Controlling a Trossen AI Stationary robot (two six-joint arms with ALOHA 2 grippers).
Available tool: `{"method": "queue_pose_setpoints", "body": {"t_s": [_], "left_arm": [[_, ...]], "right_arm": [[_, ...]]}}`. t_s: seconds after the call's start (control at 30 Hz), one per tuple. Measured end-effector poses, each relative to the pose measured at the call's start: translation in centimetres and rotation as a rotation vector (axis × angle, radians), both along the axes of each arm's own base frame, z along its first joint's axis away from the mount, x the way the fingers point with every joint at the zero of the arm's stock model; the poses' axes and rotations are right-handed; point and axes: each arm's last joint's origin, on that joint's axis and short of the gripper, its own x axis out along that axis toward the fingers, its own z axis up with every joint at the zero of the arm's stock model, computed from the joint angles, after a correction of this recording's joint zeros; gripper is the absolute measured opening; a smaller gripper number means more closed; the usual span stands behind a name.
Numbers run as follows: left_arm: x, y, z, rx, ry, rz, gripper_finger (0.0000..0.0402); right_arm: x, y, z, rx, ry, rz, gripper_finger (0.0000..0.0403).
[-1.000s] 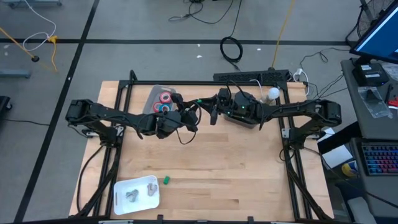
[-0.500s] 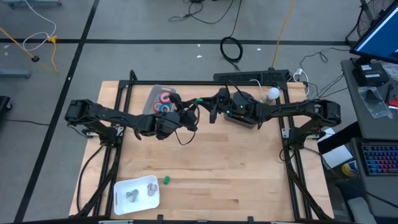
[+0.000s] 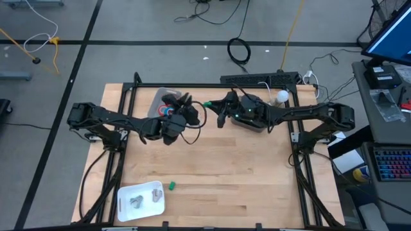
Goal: Pick and place Stapler, Stapler remover, tape
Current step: Put the top green stapler into the black bin
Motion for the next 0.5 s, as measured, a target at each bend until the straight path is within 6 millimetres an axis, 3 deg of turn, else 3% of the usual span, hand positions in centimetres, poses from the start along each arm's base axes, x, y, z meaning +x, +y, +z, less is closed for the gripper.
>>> {"method": "queue_pose_setpoints", "body": {"t_s": [0.27, 0.5], "left_arm": [[-0.6, 0.1, -1.2, -0.039, -0.068, 0.098, 0.0088], [-1.3, 0.3, -3.3, -0.29, -0.163, -0.015, 0.0088]], "right_arm": [[-3.3, -0.2, 1.2, -0.104, 0.231, -0.142, 0.0064], [-7.8, 0.1, 1.3, -0.112, 0.524, -0.311, 0.0064]]}}
